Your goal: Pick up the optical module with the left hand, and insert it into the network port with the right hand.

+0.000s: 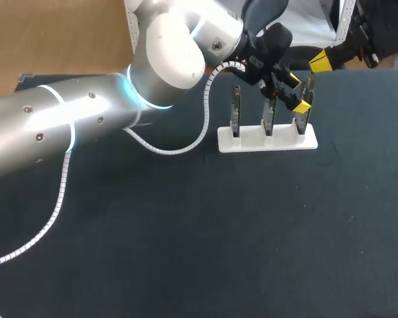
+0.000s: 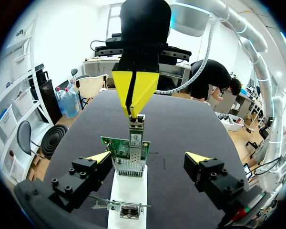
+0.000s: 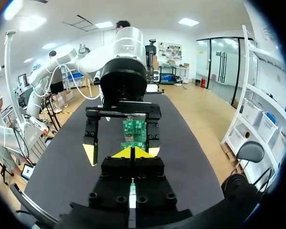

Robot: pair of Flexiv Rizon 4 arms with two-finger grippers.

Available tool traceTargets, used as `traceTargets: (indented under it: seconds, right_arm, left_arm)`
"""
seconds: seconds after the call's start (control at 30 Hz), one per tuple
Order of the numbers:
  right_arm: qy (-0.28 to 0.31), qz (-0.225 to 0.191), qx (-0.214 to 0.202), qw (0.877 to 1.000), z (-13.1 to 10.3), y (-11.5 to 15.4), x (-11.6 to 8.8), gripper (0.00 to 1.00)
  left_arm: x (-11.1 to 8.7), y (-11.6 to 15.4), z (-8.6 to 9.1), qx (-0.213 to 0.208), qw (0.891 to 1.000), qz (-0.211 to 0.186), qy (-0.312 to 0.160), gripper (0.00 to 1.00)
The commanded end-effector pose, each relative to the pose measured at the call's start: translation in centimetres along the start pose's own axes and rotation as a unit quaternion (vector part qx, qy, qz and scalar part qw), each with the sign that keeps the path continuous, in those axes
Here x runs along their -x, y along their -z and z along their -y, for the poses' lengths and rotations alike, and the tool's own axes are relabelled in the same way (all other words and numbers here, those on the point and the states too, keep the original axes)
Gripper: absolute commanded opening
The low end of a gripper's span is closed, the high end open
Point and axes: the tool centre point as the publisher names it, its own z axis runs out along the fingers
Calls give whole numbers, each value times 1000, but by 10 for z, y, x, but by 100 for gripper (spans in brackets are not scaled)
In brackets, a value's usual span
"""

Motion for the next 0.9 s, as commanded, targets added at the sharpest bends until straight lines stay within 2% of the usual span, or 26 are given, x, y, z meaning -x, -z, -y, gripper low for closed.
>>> traceTargets:
  seconds: [0.03,0.9]
  right_arm:
    - [-4,-2,2,1000,2,-2,-4,0]
    - [-22,-20,14,999,2,-13,-22,0]
  left_arm:
    - [0,1,2,2,1000,-1,1,100]
    - [0,1,2,2,1000,-1,1,100]
